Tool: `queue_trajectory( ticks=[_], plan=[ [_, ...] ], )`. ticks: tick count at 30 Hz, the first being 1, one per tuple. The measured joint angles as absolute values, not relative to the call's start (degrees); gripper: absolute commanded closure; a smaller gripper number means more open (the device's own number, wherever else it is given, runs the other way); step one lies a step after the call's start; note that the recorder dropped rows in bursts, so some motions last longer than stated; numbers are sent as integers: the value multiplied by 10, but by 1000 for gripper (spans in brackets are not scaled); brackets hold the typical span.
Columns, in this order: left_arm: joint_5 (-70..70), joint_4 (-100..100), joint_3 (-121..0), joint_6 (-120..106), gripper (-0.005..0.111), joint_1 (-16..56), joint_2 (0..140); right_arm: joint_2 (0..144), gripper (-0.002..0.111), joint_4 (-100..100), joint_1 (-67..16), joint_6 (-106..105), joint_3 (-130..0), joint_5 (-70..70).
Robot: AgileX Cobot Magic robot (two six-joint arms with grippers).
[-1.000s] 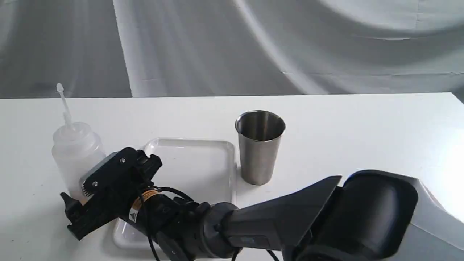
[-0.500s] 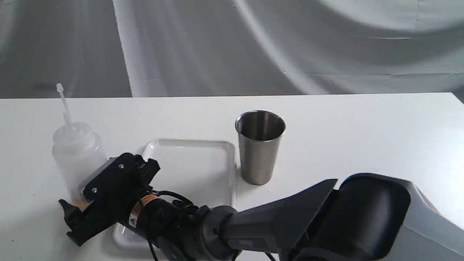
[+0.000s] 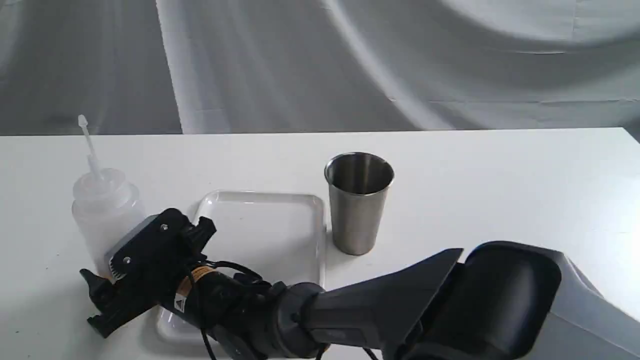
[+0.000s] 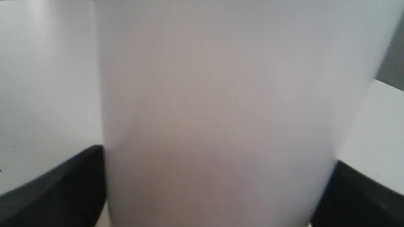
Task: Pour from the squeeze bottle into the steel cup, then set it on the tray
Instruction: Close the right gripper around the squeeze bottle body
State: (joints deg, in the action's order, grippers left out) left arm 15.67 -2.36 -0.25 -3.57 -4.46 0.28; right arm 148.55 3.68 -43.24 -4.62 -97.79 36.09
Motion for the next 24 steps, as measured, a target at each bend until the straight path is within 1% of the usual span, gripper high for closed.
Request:
queue_trajectory(
  ticks=[1, 2, 10, 12, 13, 24],
  plan=[
    [157, -24, -3, -36, 98, -45, 3, 1486, 41, 37, -432, -46, -978, 361],
    [157, -24, -3, -36, 98, -45, 3, 1486, 45, 37, -432, -46, -978, 361],
    [157, -24, -3, -36, 98, -45, 3, 1486, 97, 37, -432, -46, -978, 361],
    [157, -24, -3, -36, 98, -45, 3, 1486, 105, 37, -432, -45, -978, 361],
    [157, -24, -3, -36, 98, -45, 3, 1486, 108, 37, -432, -45, -978, 361],
    [157, -24, -3, -36, 98, -45, 3, 1480, 108, 35, -432, -56, -978, 350]
  ],
)
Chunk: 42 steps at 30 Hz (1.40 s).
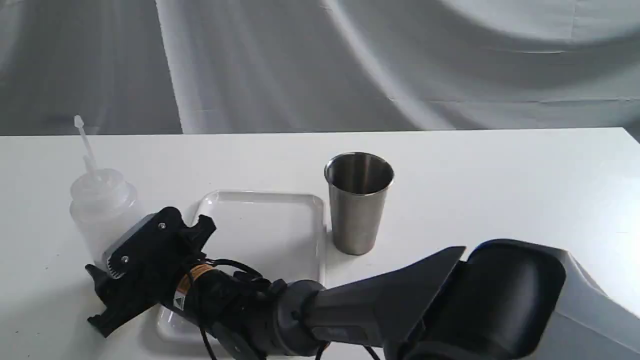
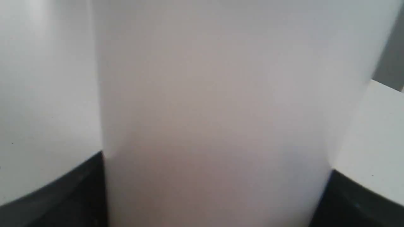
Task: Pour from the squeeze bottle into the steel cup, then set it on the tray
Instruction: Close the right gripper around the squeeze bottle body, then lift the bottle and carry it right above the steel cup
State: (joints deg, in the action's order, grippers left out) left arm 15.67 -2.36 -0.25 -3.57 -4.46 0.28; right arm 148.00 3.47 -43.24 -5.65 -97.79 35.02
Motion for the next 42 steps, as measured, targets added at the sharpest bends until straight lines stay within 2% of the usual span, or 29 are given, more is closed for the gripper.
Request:
queue_trajectory(
  ticks=[7, 14, 32, 42],
  plan=[
    [157, -24, -3, -36, 98, -45, 3, 1453, 108, 34, -423, -61, -967, 348],
    [157, -24, -3, -36, 98, -45, 3, 1404, 108, 32, -417, -71, -901, 380],
    [157, -24, -3, -36, 98, -45, 3, 1141, 108, 10, -417, -75, -651, 421],
    [157, -24, -3, -36, 98, -45, 3, 989, 108, -131, -417, -177, -490, 422]
  ],
)
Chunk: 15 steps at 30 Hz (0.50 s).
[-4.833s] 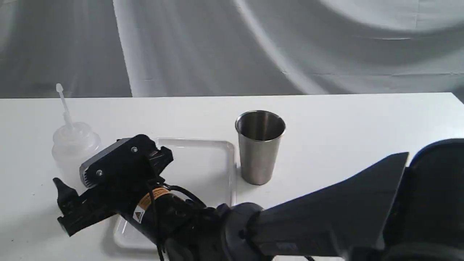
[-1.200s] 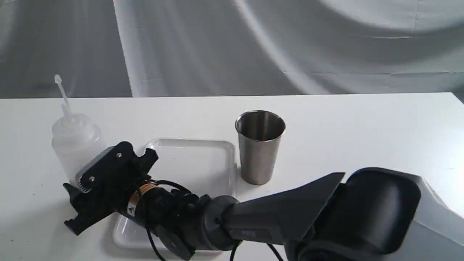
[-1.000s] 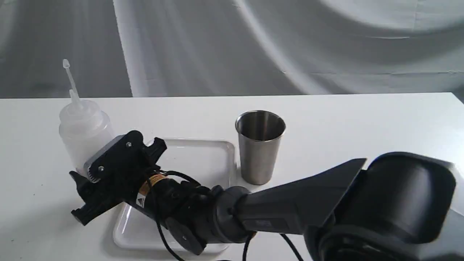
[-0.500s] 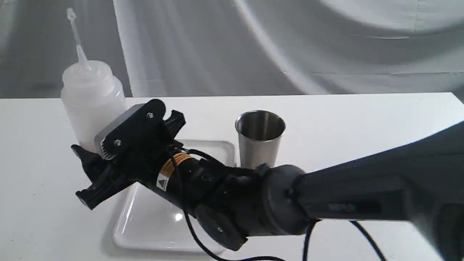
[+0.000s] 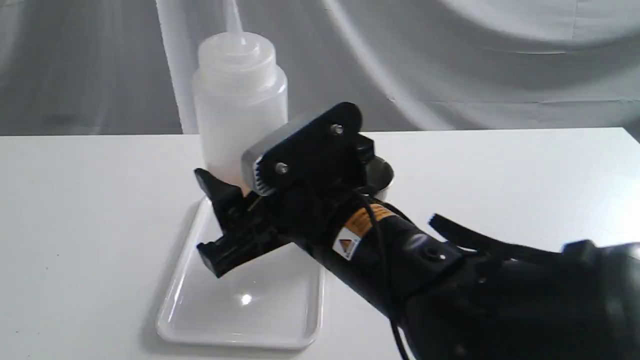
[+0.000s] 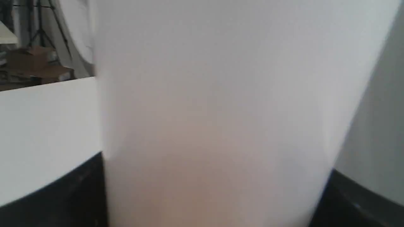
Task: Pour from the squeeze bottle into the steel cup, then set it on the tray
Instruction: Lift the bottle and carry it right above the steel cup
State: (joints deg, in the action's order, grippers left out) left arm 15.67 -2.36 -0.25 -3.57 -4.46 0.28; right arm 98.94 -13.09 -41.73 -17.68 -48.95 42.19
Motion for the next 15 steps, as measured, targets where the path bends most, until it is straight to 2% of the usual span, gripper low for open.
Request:
queue_trajectory(
  ticks=[11, 15],
  plan=[
    [157, -24, -3, -36, 98, -45, 3, 881, 108, -360, -417, -410, -403, 426],
    [157, -24, -3, -36, 98, -45, 3, 862, 108, -384, -417, -443, -392, 438]
  ],
)
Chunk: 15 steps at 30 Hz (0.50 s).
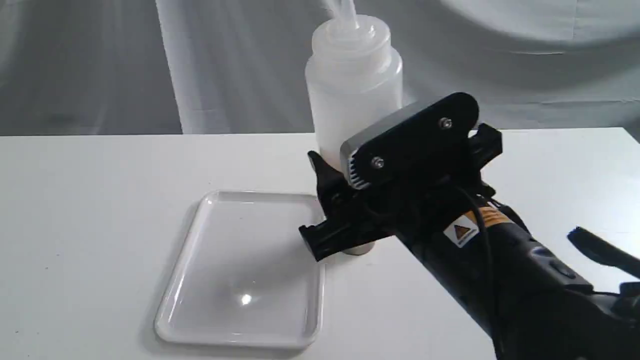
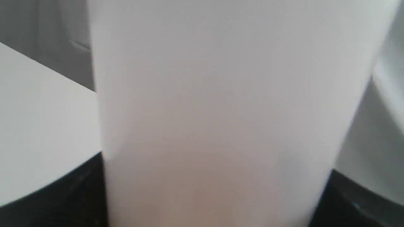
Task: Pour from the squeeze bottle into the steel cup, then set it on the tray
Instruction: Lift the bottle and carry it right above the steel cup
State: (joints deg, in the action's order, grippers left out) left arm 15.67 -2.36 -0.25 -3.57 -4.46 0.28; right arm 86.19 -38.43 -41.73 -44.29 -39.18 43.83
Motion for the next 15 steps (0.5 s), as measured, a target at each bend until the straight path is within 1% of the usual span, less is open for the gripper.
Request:
queue_trajectory(
  ticks=[9, 15],
  plan=[
    [157, -24, -3, -36, 98, -45, 3, 843, 108, -391, -412, -448, -389, 438],
    [157, -24, -3, -36, 98, -45, 3, 814, 108, -345, -363, -398, -389, 434]
  ],
)
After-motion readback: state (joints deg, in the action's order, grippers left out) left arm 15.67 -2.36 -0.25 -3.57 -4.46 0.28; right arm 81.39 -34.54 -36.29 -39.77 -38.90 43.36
